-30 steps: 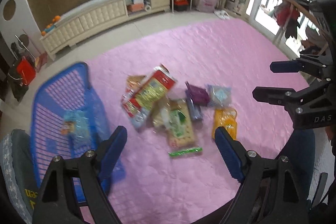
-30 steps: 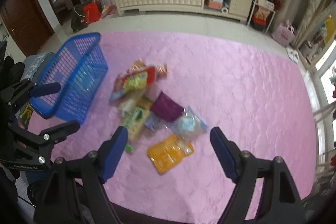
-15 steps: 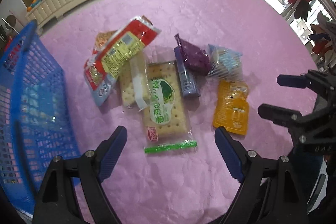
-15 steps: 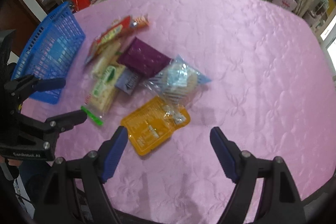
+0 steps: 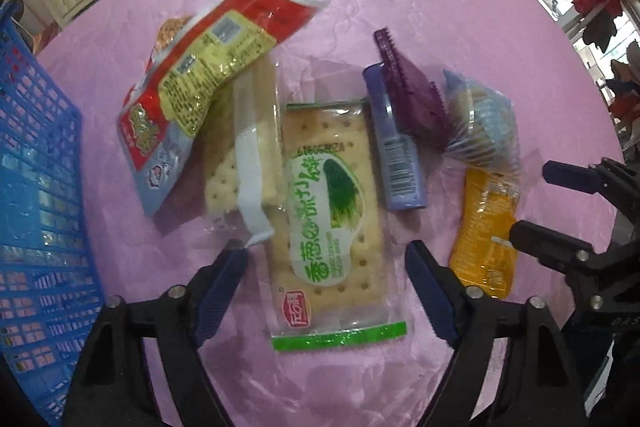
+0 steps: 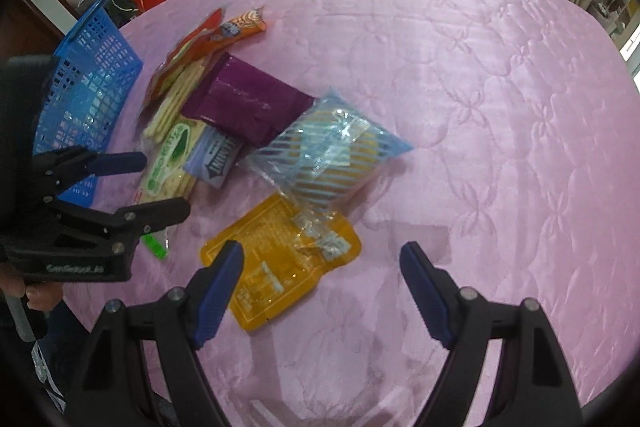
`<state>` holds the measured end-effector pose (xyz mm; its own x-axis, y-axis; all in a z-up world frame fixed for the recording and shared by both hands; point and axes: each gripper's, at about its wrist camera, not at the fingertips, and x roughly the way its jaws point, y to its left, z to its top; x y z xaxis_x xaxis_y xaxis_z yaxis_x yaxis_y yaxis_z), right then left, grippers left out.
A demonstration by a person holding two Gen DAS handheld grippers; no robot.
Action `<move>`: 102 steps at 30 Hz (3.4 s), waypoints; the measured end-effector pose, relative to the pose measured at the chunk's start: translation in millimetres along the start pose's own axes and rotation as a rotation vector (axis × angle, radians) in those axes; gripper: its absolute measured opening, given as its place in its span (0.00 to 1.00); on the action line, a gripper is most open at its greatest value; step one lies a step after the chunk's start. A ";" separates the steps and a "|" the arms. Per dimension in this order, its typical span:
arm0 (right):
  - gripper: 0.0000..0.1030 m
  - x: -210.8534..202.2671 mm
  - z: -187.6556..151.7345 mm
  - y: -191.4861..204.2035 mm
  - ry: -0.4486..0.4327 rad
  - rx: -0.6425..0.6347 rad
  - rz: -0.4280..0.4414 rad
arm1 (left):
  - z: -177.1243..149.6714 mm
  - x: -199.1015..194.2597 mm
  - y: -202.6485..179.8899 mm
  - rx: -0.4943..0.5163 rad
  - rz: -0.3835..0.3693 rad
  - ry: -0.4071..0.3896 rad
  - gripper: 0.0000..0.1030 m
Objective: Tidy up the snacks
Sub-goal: 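Move both grippers back to the snack pile, then grasp the green-labelled cracker pack with the left gripper while the right gripper grasps the striped clear bag, then carry the cracker pack and striped bag over the blue basket with both grippers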
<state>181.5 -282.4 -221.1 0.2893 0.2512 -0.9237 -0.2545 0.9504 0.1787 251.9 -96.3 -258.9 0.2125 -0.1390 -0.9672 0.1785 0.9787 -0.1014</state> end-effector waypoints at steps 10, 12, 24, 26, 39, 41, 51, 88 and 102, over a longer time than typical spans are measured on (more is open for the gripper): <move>0.81 -12.0 -4.9 1.8 -0.002 -0.001 0.000 | -10.4 -7.7 -19.7 -0.015 -0.019 -0.023 0.51; 0.81 -17.6 -7.2 2.1 -0.006 -0.009 -0.009 | -15.9 -16.1 -21.8 -0.015 -0.024 -0.041 0.51; 0.81 -40.8 -1.8 9.1 -0.023 -0.123 -0.048 | -54.5 -94.0 -42.0 0.009 -0.010 -0.205 0.47; 0.81 -40.5 1.3 8.2 -0.026 -0.154 -0.058 | -54.7 -102.7 -44.3 0.015 -0.001 -0.242 0.47; 0.81 -18.0 40.0 14.3 -0.006 -0.381 -0.080 | -32.1 -106.2 -44.3 0.008 0.027 -0.310 0.47; 0.81 -9.5 44.6 14.5 0.018 -0.407 -0.056 | -30.8 -98.0 -45.5 0.003 0.029 -0.306 0.47; 0.81 22.8 60.5 7.6 0.084 -0.430 0.046 | -21.9 -86.5 -55.0 0.018 0.034 -0.315 0.47; 0.55 -130.8 60.5 122.2 -0.203 -0.464 0.044 | -95.2 -218.8 3.9 -0.049 0.087 -0.551 0.47; 0.55 -134.2 91.9 215.1 -0.261 -0.555 0.104 | -120.2 -266.3 91.4 -0.146 0.139 -0.608 0.47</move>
<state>172.7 -94.8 -27.6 0.4356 0.4402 -0.7852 -0.7148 0.6993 -0.0044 96.2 48.3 -38.7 0.7391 -0.0281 -0.6730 -0.0134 0.9983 -0.0564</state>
